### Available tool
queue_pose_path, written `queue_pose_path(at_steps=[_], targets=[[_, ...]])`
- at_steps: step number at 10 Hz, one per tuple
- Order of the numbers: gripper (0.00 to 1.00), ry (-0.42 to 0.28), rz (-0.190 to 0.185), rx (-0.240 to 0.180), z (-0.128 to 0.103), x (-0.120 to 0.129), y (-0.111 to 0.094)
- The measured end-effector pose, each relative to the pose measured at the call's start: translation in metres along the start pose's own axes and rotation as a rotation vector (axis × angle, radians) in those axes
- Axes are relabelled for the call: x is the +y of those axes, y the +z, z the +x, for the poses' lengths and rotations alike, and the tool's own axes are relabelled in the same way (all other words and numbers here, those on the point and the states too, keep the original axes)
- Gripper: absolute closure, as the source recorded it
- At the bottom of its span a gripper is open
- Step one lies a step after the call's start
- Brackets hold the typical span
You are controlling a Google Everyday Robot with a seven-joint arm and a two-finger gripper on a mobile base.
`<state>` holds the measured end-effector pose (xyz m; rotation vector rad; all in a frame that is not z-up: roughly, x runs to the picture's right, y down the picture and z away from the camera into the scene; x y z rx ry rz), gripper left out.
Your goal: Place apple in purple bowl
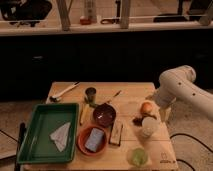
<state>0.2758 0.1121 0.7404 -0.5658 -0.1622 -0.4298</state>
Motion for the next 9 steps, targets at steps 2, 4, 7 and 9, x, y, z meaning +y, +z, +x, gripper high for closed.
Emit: queue_pose_path(at_steps=[2,4,7,9], targets=[[0.2,-0.093,0.014,0.017,0.002,-0.012,0.013],[0.2,-0.146,0.022,0.03,0.008,-0.018,0.021],[0.2,-0.197,0.028,0.031,0.017,-0.032,0.038],[0.2,-0.212,0.023,0.024,0.025,-0.032,0.052]])
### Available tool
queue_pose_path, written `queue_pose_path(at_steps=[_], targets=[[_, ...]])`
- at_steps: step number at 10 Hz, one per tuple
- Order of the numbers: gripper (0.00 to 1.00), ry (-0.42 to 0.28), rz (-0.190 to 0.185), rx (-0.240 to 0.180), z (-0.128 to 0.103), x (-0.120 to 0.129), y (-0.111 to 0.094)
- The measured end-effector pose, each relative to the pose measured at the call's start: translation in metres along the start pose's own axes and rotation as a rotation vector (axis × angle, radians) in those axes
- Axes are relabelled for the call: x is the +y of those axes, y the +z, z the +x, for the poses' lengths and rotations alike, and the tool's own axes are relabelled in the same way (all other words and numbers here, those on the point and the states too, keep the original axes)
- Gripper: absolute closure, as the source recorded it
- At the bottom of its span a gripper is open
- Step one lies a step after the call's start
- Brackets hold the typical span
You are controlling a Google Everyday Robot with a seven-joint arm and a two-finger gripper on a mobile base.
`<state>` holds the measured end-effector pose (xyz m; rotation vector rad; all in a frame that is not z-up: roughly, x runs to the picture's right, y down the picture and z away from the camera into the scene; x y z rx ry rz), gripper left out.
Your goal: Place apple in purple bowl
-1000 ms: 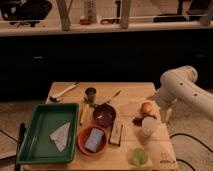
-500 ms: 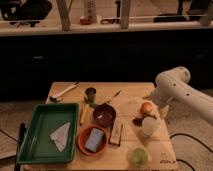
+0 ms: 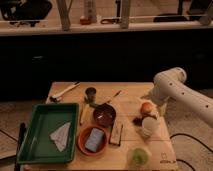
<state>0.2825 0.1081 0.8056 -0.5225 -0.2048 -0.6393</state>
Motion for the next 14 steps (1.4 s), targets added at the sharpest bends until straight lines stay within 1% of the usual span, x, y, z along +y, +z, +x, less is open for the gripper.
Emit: queue_pose_path(at_steps=[7,12,13,14], targets=[[0.2,-0.031,-0.008,-0.03,0.004,-0.006,0.028],[0.2,-0.036,0.0,-0.045,0.004,-0.011,0.045],[0.22,-0.041,-0.001,-0.047,0.004,-0.016,0.049],[0.29,-0.044,-0.011,-0.054,0.003,-0.018,0.052]])
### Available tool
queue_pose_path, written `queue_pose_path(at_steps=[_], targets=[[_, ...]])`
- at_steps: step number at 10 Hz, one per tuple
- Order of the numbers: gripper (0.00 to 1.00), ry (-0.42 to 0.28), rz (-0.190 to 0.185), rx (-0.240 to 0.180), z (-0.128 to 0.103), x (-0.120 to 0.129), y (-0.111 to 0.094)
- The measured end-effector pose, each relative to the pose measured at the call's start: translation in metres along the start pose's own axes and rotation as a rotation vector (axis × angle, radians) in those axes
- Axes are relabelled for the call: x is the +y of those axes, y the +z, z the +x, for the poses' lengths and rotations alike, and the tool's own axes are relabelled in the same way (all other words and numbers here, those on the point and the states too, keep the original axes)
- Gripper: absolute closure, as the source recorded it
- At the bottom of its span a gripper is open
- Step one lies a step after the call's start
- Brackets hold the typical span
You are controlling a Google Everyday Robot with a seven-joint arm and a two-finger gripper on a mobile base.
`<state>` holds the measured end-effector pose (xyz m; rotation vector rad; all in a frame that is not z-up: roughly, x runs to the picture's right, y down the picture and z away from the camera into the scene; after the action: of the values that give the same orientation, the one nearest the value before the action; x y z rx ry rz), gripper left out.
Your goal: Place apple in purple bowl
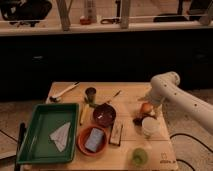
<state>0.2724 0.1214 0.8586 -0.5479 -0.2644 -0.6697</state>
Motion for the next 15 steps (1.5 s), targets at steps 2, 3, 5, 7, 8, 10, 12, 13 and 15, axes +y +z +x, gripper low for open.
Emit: queue_pose_path(at_steps=[2,3,5,7,8,10,12,13,15], targets=[[0.47,0.003,-0.014,-0.012,0.004,-0.004,0.008],[0.58,0.009,-0.024,-0.02,0.007,-0.004,0.013],[0.77,0.025,-0.034,-0.039,0.011,-0.004,0.02],[0.95,0.02,-0.038,-0.039,0.011,-0.005,0.02],[1.0,0.021,-0.039,-0.037,0.012,-0.004,0.018],[1.0,0.02,-0.031,-0.038,0.013,-0.003,0.016],[1.0,0.005,-0.016,-0.045,0.009,0.005,-0.003],[1.0,-0.019,0.003,-0.046,0.001,0.0,-0.017],[1.0,-0.049,0.026,-0.047,-0.007,0.0,-0.033]])
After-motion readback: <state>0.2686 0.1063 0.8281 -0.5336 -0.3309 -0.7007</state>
